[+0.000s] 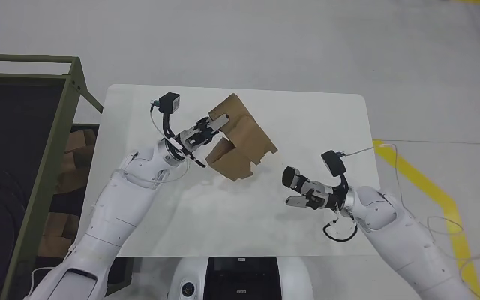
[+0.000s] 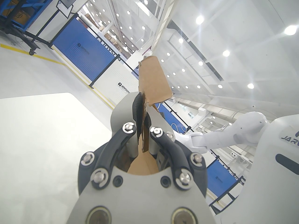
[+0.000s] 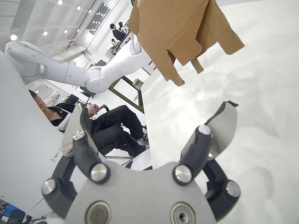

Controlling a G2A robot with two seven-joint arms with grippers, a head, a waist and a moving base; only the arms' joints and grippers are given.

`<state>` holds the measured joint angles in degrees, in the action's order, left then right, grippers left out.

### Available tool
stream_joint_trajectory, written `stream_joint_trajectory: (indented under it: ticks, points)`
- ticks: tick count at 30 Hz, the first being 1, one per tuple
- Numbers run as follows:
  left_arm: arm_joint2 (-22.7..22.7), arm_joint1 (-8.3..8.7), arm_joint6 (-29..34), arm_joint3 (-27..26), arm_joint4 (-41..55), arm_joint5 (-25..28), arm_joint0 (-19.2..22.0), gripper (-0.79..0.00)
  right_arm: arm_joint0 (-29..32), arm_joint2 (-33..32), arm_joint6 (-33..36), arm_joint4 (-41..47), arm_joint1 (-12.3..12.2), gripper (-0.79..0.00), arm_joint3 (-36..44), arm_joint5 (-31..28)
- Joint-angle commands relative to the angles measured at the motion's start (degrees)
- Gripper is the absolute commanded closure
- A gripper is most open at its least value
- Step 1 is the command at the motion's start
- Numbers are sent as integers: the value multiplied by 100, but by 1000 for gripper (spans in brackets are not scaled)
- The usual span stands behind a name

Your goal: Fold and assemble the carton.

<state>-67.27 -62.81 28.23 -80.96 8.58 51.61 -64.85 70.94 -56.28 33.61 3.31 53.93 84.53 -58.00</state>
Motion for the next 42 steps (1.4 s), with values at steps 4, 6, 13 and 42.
stream_joint_trajectory:
  ticks: [4,6,13,42]
  points:
    - [-7,-7,-90,-104,-34,-135,-42,0,33,32,-139,-539,38,-785,270,225]
    - [-11,-13,-144,-162,-52,-190,-69,0,43,62,-211,-741,59,-785,327,215]
    - [66,-44,-103,-185,271,-254,-69,0,-48,227,-303,-936,128,-785,292,81]
    - [158,-132,207,-165,670,-253,12,0,-443,483,-240,-605,227,-379,-189,10]
